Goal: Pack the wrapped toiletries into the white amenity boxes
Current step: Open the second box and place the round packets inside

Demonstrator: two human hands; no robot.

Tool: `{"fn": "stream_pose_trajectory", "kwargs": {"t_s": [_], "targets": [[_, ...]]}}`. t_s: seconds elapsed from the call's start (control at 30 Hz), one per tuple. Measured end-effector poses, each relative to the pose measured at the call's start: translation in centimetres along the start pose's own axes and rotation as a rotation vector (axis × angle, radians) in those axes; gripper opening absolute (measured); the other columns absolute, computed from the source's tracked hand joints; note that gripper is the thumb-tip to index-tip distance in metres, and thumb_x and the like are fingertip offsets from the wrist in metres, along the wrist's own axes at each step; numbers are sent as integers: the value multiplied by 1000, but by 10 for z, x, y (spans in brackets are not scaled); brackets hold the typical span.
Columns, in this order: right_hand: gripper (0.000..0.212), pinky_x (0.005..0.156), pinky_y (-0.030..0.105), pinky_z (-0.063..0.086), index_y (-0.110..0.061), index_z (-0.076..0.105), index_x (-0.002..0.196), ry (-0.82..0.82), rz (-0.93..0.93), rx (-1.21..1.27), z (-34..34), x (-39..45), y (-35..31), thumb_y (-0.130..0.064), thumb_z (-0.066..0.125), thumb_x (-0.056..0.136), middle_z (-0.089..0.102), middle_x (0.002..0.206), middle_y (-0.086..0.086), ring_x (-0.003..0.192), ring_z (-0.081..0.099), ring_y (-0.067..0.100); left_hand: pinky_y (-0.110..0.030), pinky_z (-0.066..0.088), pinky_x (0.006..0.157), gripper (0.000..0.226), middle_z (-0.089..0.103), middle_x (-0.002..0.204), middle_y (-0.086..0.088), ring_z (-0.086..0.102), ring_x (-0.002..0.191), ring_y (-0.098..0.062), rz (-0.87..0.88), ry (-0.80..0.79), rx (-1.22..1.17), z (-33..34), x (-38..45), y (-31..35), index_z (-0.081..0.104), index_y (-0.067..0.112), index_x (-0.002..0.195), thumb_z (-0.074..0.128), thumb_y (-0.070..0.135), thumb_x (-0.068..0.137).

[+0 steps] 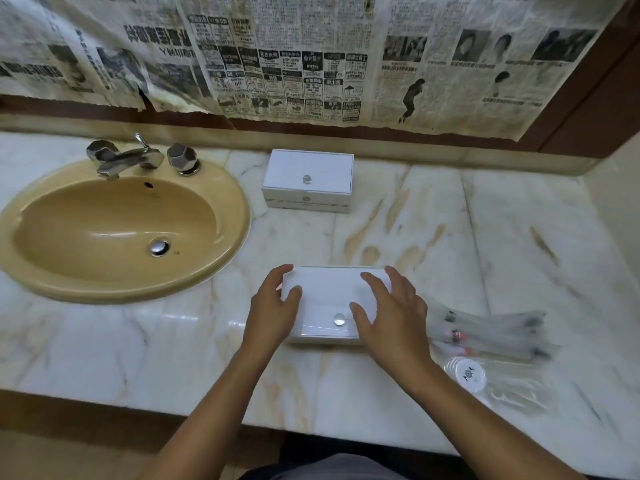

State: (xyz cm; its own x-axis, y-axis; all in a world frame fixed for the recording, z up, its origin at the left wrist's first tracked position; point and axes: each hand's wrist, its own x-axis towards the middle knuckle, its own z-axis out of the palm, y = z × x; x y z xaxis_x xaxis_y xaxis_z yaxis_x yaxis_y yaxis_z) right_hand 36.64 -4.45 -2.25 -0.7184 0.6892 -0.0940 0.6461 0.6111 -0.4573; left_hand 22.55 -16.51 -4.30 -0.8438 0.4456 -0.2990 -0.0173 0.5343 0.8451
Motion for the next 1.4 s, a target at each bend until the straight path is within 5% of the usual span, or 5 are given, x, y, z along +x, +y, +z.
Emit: {"fn": "stream_pose_trajectory", "kwargs": {"t_s": [0.13,0.5,0.8,1.07,1.4], "targets": [[35,87,38,34,-24,63,111,-12,-174,-131,7,-1,-9,-47,49,88,60,106,-2,105,51,24,-25,42,83,31,55,120,15,57,113,-15,13,23,-24,-1,1,-3,54,32,125,53,20,96],[22,86,35,34,-15,56,94,-179,-251,-199,-4,10,-29,-31,40,94,62,96,-2,96,47,21,-31,46,98,32,62,122,10,55,114,-9,94,73,-119,-8,17,-14,63,27,115,41,9,99],[25,92,40,36,-11,56,81,-293,-192,-132,-54,59,-58,-28,41,91,62,87,5,89,51,24,-22,50,79,45,70,106,5,63,100,-12,81,62,-334,-10,26,-9,72,16,103,37,-8,88],[31,56,27,27,-10,43,63,-287,-96,-48,-65,101,-62,-25,45,90,43,57,3,60,42,23,-14,46,74,12,70,92,6,64,87,-1,113,140,-302,9,21,-6,67,15,98,58,21,95],[21,93,37,38,-16,67,100,73,-257,97,-58,114,-50,-27,50,94,63,97,-1,96,53,19,-16,45,71,26,68,84,5,62,81,-5,143,225,-161,14,32,-6,66,16,91,56,40,95]]}}
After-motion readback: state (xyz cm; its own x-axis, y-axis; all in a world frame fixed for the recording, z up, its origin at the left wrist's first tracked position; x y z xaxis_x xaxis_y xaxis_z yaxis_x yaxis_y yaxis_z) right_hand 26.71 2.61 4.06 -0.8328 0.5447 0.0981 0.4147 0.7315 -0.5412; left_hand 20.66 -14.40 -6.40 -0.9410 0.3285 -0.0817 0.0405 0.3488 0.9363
